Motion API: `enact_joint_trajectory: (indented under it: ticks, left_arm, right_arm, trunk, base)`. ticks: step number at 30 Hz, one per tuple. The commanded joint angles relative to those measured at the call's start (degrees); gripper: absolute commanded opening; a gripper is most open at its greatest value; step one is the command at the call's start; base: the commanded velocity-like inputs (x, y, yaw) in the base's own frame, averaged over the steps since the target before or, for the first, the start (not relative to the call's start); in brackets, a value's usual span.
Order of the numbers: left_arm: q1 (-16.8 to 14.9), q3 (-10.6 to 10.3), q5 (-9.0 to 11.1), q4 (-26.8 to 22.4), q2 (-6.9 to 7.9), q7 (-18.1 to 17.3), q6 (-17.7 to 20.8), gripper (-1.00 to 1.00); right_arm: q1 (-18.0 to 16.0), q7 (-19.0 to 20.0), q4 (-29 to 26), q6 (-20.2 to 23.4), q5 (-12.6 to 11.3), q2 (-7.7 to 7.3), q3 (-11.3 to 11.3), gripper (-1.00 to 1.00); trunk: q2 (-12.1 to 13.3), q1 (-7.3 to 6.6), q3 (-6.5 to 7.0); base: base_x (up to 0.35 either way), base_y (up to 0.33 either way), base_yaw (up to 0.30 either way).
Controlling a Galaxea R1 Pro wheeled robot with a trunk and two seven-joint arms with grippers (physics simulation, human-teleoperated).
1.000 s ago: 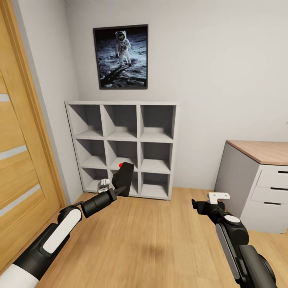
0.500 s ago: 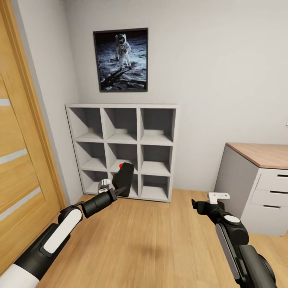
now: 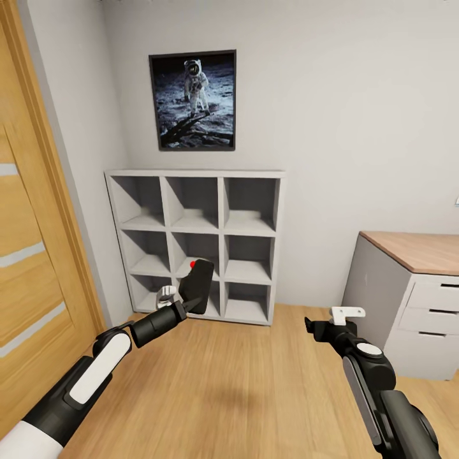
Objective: Attach the digital camera to the camera tripod in the bedroom.
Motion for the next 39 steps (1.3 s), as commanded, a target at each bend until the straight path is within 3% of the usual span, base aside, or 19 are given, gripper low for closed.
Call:
enact_joint_trajectory:
  ticks: [1,39]
  left_arm:
    - [-0.1,-0.1,0.4,0.0,0.04,-0.1,0.2,-1.00]
    - [-0.1,-0.1,0.4,0.1,-0.05,0.2,0.2,-1.00]
  right_arm:
    - [0.0,-0.3,-0.1,0.3,-0.2,-0.02,0.1,1.00]
    - [0.0,-0.3,-0.1,-0.3,-0.2,0.08,-0.3,1.00]
  trunk:
    - [0.4,-0.23,0.12]
    - [15.6,-8.58,6.94]
  base:
    - [0.000,0.000,0.000]
    - [0.000,0.000,0.000]
